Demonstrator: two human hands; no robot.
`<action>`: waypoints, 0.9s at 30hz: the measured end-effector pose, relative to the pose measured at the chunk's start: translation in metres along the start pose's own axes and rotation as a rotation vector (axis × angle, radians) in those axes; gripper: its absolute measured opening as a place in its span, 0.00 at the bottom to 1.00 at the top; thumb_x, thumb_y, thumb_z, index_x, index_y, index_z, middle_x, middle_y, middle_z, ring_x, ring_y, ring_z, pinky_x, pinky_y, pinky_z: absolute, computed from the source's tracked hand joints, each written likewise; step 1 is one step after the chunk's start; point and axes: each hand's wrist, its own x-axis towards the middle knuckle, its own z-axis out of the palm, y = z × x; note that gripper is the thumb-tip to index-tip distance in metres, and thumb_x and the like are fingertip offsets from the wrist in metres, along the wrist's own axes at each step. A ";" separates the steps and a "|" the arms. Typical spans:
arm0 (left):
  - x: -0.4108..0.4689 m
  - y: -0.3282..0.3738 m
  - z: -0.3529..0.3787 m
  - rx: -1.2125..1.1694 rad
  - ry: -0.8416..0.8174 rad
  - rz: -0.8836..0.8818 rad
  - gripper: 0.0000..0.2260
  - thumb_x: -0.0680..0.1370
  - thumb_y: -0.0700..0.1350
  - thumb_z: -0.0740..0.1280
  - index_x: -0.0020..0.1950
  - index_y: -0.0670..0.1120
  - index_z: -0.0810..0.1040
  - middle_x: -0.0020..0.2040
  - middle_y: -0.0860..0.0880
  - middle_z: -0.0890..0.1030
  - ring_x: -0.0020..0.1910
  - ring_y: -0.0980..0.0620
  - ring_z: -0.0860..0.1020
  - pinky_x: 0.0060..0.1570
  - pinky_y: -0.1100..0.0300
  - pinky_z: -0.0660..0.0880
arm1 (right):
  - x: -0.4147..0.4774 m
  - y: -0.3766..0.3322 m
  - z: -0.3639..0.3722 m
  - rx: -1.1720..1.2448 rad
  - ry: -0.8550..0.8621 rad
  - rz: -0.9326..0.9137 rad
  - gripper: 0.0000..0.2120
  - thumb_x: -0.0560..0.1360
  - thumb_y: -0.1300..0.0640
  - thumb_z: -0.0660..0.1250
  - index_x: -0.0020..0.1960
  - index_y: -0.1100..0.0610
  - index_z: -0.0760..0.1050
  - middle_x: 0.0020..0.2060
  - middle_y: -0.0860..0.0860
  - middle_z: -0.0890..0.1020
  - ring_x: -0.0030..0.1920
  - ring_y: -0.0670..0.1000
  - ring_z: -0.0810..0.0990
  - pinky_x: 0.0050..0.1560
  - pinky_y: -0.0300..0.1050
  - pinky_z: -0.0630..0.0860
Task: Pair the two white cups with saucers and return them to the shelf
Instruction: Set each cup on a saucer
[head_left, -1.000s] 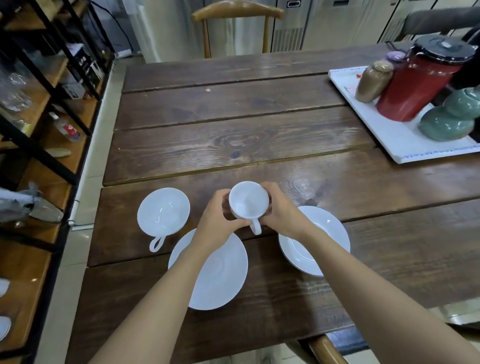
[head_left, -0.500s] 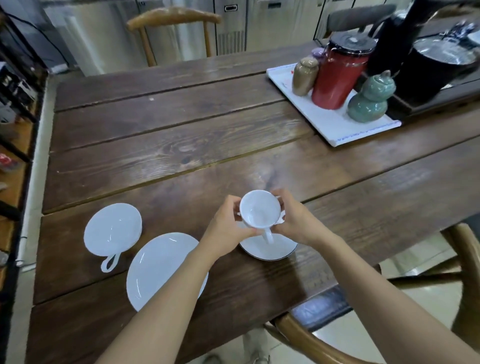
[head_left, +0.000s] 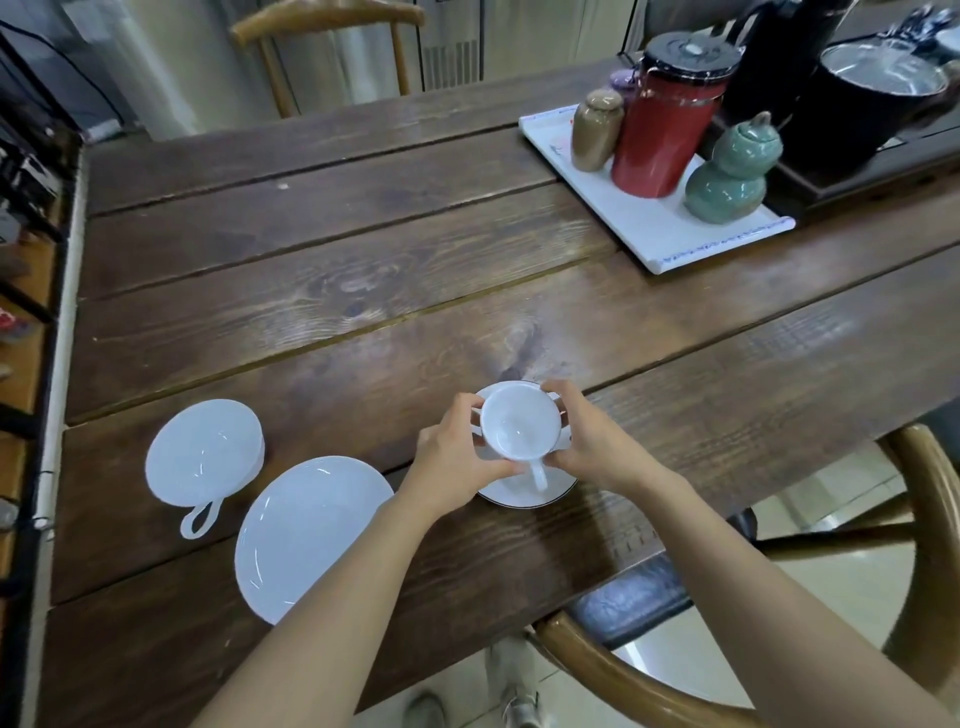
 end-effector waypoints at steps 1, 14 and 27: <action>0.000 0.000 -0.001 0.018 -0.002 0.004 0.36 0.65 0.57 0.76 0.66 0.56 0.60 0.66 0.52 0.71 0.63 0.50 0.71 0.63 0.47 0.72 | -0.001 0.000 -0.003 0.003 -0.004 0.013 0.35 0.67 0.62 0.73 0.68 0.52 0.59 0.56 0.49 0.72 0.55 0.51 0.74 0.51 0.44 0.70; -0.047 -0.025 -0.083 0.172 0.283 0.045 0.38 0.70 0.60 0.69 0.75 0.55 0.55 0.76 0.53 0.59 0.74 0.48 0.57 0.72 0.48 0.55 | 0.003 -0.061 -0.007 -0.191 -0.057 -0.068 0.42 0.68 0.53 0.72 0.75 0.45 0.52 0.70 0.51 0.65 0.70 0.54 0.64 0.70 0.54 0.61; -0.112 -0.141 -0.170 0.070 0.512 -0.239 0.45 0.68 0.57 0.73 0.77 0.53 0.51 0.77 0.51 0.57 0.75 0.47 0.56 0.72 0.47 0.53 | 0.051 -0.168 0.126 -0.412 -0.224 -0.275 0.46 0.70 0.47 0.71 0.77 0.49 0.46 0.75 0.52 0.59 0.74 0.55 0.58 0.73 0.58 0.55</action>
